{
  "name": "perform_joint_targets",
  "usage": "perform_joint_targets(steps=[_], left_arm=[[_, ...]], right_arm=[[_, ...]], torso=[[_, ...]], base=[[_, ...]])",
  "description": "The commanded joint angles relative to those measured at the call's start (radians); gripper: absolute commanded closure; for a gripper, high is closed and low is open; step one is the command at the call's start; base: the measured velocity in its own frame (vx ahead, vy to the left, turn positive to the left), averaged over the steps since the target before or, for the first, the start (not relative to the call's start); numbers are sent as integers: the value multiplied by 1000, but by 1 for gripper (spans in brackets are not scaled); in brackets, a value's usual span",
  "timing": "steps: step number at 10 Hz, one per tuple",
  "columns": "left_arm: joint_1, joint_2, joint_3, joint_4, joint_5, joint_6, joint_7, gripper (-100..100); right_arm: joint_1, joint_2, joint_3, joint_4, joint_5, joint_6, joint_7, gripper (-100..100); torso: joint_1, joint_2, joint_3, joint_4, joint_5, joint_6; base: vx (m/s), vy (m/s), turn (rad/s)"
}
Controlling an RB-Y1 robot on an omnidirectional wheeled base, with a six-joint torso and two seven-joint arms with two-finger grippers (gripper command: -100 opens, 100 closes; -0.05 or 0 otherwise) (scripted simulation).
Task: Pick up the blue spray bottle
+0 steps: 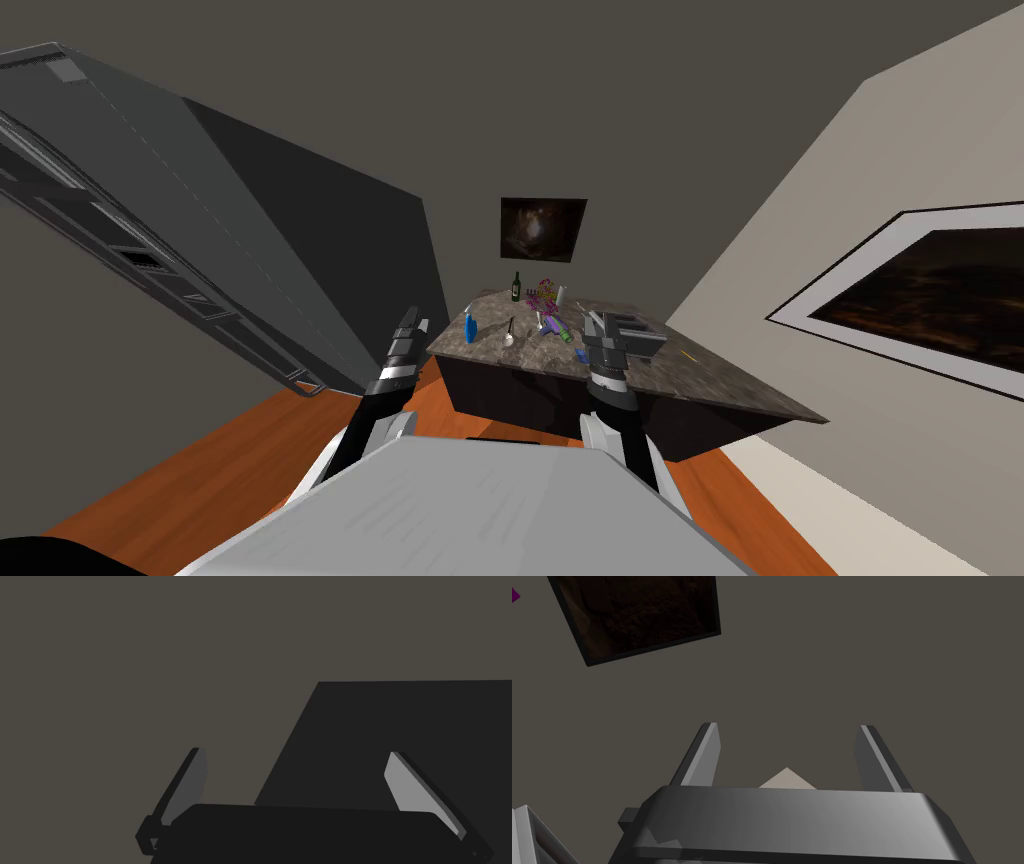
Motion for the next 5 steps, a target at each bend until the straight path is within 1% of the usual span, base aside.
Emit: perform_joint_targets(steps=[1,5], left_arm=[[3,32,2,3,-3,7,-1,-100],[18,130,15,19,-19,48,-7,-100]], right_arm=[[0,0,0,0,0,0,0,0],[0,0,0,0,0,0,0,0]], torso=[[0,0,0,0,0,0],[-1,0,0,0,0,0]], base=[[0,-7,-35],[3,-17,-71]])
